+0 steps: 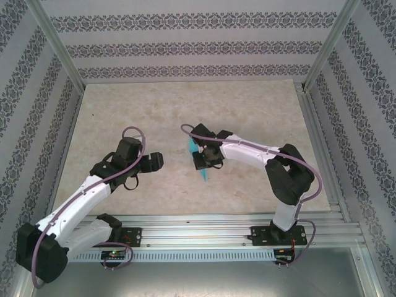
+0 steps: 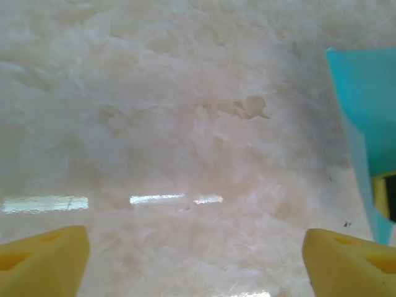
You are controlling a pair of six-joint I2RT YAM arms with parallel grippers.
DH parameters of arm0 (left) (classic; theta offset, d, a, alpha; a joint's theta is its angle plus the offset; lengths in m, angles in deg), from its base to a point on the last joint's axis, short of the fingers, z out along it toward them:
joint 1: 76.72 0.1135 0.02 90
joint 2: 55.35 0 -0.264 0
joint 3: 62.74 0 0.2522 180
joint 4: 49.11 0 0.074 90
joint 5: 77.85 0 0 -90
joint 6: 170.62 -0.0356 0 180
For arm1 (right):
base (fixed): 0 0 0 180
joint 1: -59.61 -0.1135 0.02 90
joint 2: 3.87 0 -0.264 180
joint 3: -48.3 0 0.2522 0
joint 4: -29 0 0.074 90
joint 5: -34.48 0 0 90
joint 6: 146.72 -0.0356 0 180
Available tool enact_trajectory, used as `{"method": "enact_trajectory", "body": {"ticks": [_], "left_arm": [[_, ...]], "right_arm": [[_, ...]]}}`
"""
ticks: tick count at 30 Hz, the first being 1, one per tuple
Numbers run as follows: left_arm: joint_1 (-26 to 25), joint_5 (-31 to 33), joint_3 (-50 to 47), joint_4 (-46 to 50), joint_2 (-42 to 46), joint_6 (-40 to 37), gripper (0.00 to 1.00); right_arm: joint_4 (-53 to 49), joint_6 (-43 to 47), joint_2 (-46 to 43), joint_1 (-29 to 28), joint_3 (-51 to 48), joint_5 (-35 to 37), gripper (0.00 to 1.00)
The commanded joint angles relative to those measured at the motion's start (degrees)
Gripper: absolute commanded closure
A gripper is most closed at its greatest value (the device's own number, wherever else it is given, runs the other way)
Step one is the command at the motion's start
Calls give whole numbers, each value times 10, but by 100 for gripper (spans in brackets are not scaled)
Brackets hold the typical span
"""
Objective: Fold a paper plane with a square sheet of paper (fold left side to right side)
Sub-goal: Pick up the paper plane at the center of the table, then place the paper plane at the top-center of the table.
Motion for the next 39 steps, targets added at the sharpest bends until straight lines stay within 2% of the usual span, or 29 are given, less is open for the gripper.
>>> {"method": "enact_trajectory", "body": {"ticks": [1,6,15,23,29,39], "left_arm": [[6,59,-17,33,50,-7,1],[7,77,-25,58,89,-16,0],[8,73,-32,65,101,-35,0],[8,96,-43,77,109,-31,0],[8,87,-42,75,108,-36,0],[8,81,-44,69,102,-40,0]], "right_arm": [[-54,55,4,51,63,38,95],[-112,106,88,116,193,77,95],[-167,148,255,186,409,56,95],[-206,155,369,227,533,19,94],[-238,163,418,242,594,7,91],[-257,173,449,247,611,11,83]]}}
